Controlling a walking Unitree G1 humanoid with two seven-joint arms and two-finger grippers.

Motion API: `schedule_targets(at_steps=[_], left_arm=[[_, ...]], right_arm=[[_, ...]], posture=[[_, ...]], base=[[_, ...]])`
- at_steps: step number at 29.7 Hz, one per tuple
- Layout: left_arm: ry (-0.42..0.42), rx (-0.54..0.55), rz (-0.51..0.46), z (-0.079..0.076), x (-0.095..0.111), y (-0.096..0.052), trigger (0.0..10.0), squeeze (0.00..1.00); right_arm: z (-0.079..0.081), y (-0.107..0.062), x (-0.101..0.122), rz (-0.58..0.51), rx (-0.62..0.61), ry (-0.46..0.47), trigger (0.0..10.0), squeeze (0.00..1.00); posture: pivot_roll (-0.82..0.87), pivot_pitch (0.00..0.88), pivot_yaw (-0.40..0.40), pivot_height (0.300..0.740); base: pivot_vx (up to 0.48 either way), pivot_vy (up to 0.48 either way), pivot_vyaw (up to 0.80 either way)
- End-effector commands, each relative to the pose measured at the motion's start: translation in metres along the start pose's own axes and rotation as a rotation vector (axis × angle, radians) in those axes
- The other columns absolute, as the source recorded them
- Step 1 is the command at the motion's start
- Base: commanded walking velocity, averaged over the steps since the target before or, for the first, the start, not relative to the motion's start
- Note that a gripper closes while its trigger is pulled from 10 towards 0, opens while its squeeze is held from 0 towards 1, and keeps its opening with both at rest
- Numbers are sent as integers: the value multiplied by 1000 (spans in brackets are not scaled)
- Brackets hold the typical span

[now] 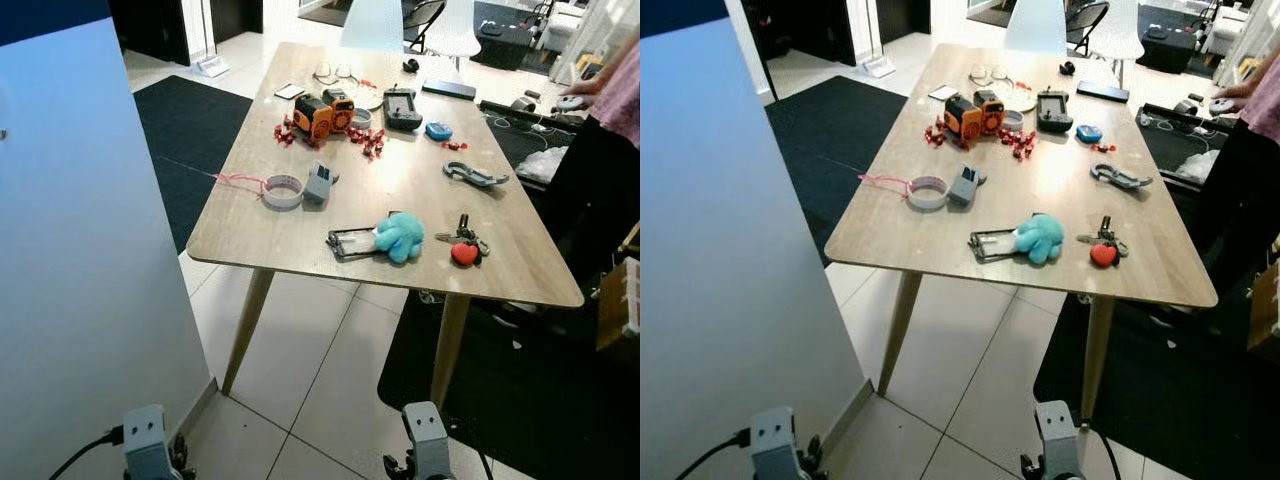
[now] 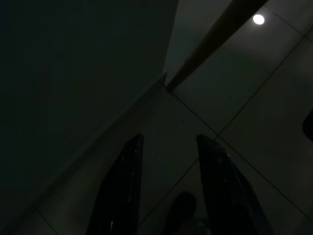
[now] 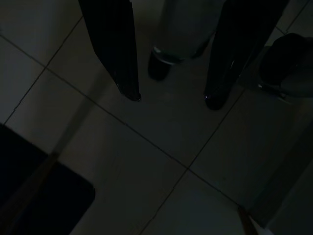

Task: Hang keys on a hook

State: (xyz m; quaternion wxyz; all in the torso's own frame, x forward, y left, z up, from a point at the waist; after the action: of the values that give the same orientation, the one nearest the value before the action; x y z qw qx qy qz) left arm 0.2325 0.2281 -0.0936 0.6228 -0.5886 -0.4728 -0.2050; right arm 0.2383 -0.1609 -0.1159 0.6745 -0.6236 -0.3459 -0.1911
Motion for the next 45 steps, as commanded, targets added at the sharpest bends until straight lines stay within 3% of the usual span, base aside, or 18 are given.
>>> schedule_targets(at_steps=[1, 11, 28, 45], left_arm=[[-10, 2, 22, 1, -7, -3, 10000, 0], [-14, -35, 21, -3, -6, -3, 10000, 0], [-54, -57, 14, -6, -6, -4, 10000, 0], [-108, -10, -26, 5, -2, -7, 10000, 0]], right_arm=[[-3, -3, -10, 29, -10, 19, 10000, 0], [-3, -2, -7, 22, -3, 17, 10000, 0], [-1, -1, -4, 12, 6, 9, 10000, 0], [-1, -2, -6, 20, 12, 8, 10000, 0]], posture=[[79, 95, -71, 740], [80, 99, -75, 740], [79, 99, -77, 740], [80, 101, -79, 740]], base=[[0, 0, 0], [0, 0, 0], [339, 0, 0], [89, 0, 0]])
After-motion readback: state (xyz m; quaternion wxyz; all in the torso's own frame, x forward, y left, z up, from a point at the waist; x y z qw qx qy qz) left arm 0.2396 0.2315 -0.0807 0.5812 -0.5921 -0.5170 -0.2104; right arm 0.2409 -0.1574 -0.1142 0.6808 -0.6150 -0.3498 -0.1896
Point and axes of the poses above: a point about 5 cm out from each wrist's last joint towards the gripper, its own y axis pointing out of the wrist towards the gripper, its own x axis along the axis of the wrist's last joint, z = x × y, the point moved 6 cm from there along y, pointing out of the wrist towards the gripper, and after that the axes turned 6 degrees about -y, right-handed, at the moved point
